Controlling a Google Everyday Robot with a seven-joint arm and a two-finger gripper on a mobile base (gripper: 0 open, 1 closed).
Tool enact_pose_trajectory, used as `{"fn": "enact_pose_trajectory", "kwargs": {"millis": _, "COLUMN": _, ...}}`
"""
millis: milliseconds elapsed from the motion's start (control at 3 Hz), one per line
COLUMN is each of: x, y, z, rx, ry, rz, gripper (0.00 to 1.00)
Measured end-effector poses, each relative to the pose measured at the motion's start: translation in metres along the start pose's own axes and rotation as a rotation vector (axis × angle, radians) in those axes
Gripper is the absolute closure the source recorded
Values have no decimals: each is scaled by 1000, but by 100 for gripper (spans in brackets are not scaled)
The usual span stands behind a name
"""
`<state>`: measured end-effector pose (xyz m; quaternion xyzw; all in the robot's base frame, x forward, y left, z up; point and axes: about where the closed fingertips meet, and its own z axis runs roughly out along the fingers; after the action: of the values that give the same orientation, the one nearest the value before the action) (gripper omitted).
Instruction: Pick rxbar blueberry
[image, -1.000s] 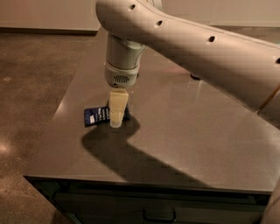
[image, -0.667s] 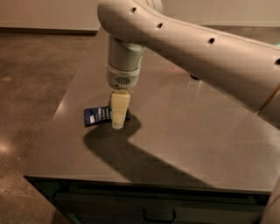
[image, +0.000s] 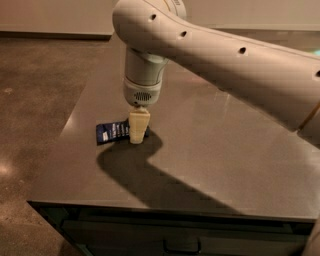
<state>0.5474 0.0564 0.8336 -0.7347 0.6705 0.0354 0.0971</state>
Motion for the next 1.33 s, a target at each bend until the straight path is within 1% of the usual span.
{"fn": "enact_pose_trajectory", "kwargs": {"millis": 667, "x": -1, "y": 1, "z": -4, "rx": -2, "ry": 0, "rz": -3, "gripper": 87}}
{"fn": "enact_pose_trajectory", "kwargs": {"millis": 1000, "x": 2, "y": 3, "z": -13, "rx": -4, "ry": -13, "rz": -16, "gripper": 100}}
{"fn": "enact_pose_trajectory", "kwargs": {"millis": 1333, "x": 7, "y": 6, "z": -30, "rx": -23, "ry": -50, "rz": -25, "gripper": 100}}
